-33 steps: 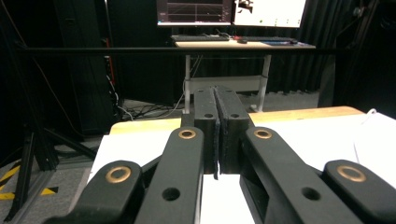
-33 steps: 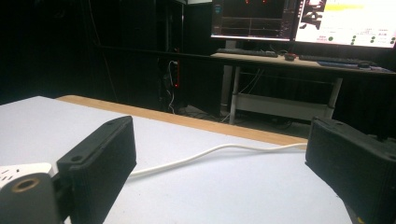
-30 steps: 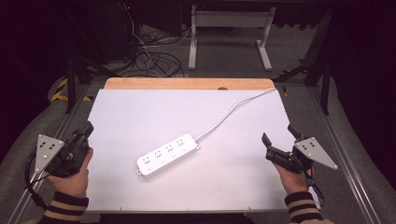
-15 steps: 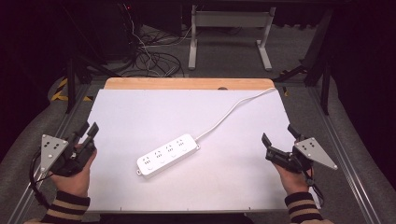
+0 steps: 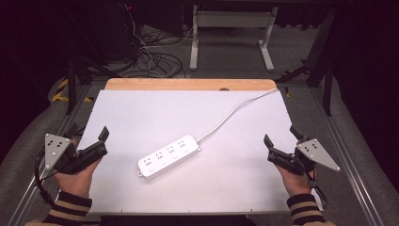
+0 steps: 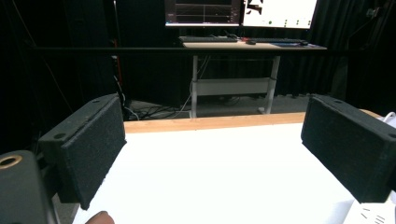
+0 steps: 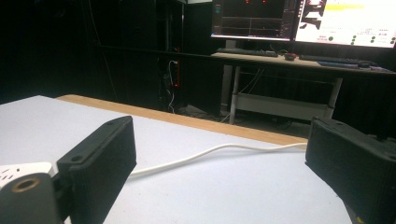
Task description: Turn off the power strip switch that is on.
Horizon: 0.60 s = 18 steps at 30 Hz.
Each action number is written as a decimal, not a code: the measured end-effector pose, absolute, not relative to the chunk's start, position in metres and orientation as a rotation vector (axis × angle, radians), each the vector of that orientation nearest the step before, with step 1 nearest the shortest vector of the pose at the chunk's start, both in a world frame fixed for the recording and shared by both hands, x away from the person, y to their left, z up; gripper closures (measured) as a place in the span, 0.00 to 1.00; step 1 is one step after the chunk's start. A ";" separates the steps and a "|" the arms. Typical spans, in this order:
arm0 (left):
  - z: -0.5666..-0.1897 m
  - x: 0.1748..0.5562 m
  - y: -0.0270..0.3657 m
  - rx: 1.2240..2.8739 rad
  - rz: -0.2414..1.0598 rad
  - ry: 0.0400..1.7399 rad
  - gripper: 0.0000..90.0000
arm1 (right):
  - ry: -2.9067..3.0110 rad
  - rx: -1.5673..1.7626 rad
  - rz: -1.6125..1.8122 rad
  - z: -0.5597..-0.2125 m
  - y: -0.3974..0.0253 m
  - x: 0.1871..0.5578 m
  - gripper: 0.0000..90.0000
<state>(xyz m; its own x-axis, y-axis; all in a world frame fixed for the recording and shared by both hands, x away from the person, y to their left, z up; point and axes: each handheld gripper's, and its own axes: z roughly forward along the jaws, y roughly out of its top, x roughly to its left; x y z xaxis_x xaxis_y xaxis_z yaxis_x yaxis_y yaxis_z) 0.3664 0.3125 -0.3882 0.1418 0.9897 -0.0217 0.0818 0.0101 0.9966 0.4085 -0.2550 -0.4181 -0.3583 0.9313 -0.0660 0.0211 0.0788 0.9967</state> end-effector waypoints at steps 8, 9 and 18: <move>-0.389 0.366 0.316 1.298 1.034 1.187 0.07 | 1.536 0.982 1.401 -0.418 -0.255 0.409 0.10; -0.389 0.366 0.316 1.300 1.036 1.188 0.07 | 1.536 0.982 1.401 -0.418 -0.255 0.409 0.10; -0.389 0.367 0.316 1.298 1.031 1.188 0.06 | 1.540 0.979 1.399 -0.418 -0.254 0.410 0.10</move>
<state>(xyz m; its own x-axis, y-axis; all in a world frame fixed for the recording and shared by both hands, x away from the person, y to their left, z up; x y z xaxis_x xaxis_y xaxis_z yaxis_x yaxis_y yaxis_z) 0.3668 0.3161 -0.3890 0.1363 0.9893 -0.0526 0.0877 0.0408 0.9953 0.4097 -0.2538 -0.4181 -0.3641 0.9289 -0.0677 0.0214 0.0810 0.9965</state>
